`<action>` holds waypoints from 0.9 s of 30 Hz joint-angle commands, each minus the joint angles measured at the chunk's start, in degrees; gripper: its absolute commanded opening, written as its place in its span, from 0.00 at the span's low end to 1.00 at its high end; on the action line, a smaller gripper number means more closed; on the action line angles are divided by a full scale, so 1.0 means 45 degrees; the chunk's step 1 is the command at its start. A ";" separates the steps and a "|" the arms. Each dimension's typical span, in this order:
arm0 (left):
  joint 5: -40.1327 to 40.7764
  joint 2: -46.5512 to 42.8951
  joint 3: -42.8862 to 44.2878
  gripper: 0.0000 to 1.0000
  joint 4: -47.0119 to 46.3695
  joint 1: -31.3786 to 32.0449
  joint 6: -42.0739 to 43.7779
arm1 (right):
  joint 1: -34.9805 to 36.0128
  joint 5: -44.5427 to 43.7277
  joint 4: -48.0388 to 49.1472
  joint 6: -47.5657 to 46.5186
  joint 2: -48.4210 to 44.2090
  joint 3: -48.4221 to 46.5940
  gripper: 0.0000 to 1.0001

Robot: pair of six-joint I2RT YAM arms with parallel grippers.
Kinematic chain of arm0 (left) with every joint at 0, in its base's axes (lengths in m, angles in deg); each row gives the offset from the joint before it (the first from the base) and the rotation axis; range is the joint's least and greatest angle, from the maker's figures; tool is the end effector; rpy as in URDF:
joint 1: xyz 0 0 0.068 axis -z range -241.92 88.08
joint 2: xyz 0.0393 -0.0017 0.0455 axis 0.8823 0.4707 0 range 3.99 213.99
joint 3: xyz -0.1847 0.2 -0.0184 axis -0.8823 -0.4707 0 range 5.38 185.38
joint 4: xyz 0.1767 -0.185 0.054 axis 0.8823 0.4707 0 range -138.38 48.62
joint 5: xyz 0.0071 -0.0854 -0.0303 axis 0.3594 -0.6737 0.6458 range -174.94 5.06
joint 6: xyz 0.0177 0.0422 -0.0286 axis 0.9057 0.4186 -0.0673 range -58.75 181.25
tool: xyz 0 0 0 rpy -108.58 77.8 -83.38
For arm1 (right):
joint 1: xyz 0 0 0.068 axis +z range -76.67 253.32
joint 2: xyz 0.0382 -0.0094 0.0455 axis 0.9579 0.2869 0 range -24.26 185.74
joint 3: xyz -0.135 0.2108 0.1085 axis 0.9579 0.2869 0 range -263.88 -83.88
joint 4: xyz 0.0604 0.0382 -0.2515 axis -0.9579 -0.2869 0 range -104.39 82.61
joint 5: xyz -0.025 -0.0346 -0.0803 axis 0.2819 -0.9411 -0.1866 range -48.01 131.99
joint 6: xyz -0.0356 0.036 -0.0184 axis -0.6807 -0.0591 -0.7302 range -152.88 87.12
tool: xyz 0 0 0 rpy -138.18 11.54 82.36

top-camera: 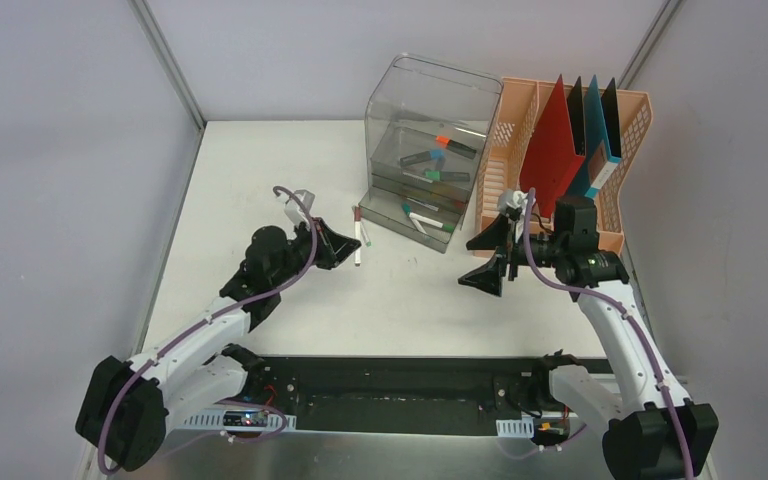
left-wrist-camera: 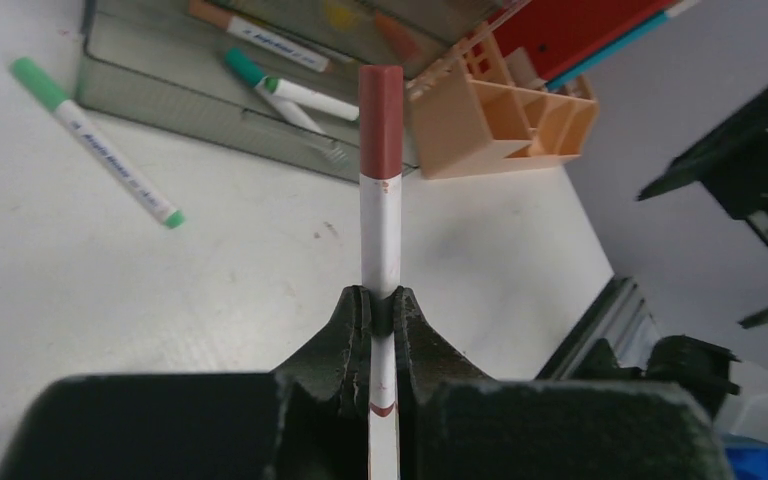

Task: Organize the desk
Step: Pick up the stationery from the center of the board, then place the stationery in the drawer.

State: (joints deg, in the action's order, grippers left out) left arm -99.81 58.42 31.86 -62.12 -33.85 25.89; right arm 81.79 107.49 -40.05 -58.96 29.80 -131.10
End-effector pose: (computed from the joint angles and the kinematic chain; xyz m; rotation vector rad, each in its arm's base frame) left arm 0.1862 -0.1098 0.2397 0.0726 1.9310 -0.9999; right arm 0.1772 0.0591 0.3012 -1.1137 1.6419 1.0696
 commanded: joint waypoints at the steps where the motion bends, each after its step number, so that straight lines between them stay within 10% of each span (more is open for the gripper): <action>1: -0.1051 -0.0858 -0.0642 0.00 -0.3717 0.0488 -0.1688 | -0.0123 0.1390 0.2286 0.1966 -0.0082 0.0400 0.99; 27: 0.3623 0.2842 0.0867 0.00 -0.9470 0.6399 0.0077 | 0.0012 0.2089 0.5188 0.4663 0.0408 0.1351 0.94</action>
State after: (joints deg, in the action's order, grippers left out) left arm -87.20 68.26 31.86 -95.84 -7.38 22.96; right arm 81.66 114.92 -19.86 -38.72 31.66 -125.22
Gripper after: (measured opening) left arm 0.043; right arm 0.951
